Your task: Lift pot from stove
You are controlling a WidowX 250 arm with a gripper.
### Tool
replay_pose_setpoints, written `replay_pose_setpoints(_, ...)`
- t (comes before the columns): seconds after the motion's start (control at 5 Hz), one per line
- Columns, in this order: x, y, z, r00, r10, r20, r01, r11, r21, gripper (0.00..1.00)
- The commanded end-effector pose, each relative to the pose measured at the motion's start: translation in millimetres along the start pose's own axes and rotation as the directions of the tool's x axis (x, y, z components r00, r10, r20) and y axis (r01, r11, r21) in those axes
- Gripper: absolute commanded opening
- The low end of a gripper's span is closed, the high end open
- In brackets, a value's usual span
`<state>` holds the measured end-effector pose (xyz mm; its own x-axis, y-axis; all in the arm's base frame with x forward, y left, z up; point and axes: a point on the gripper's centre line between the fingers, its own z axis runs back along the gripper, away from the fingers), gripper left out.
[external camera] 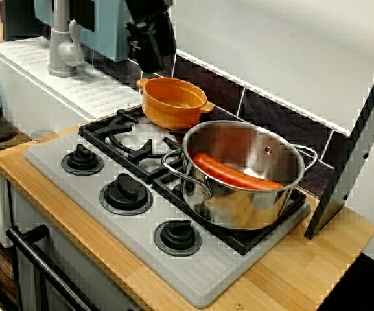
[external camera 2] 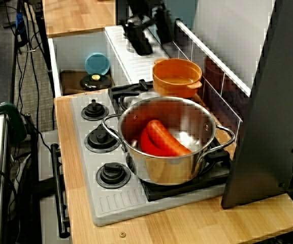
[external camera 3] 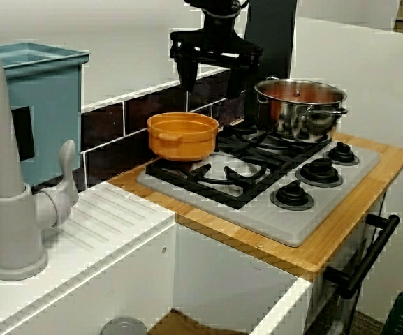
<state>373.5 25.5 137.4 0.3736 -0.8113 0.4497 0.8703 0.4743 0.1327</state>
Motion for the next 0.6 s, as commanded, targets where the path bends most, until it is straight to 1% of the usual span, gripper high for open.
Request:
replay_pose_setpoints(0.0,15.2,-2.1,-27.9,0.999,-0.030,-0.023,0.033,0.993,0.114,1.00)
replay_pose_setpoints(0.2,15.6,-9.1,-37.1,0.994,-0.096,-0.058,0.103,0.988,0.117,1.00)
replay_pose_setpoints(0.4,13.3,-9.7,-34.1,0.984,-0.143,-0.103,0.151,0.986,0.072,1.00)
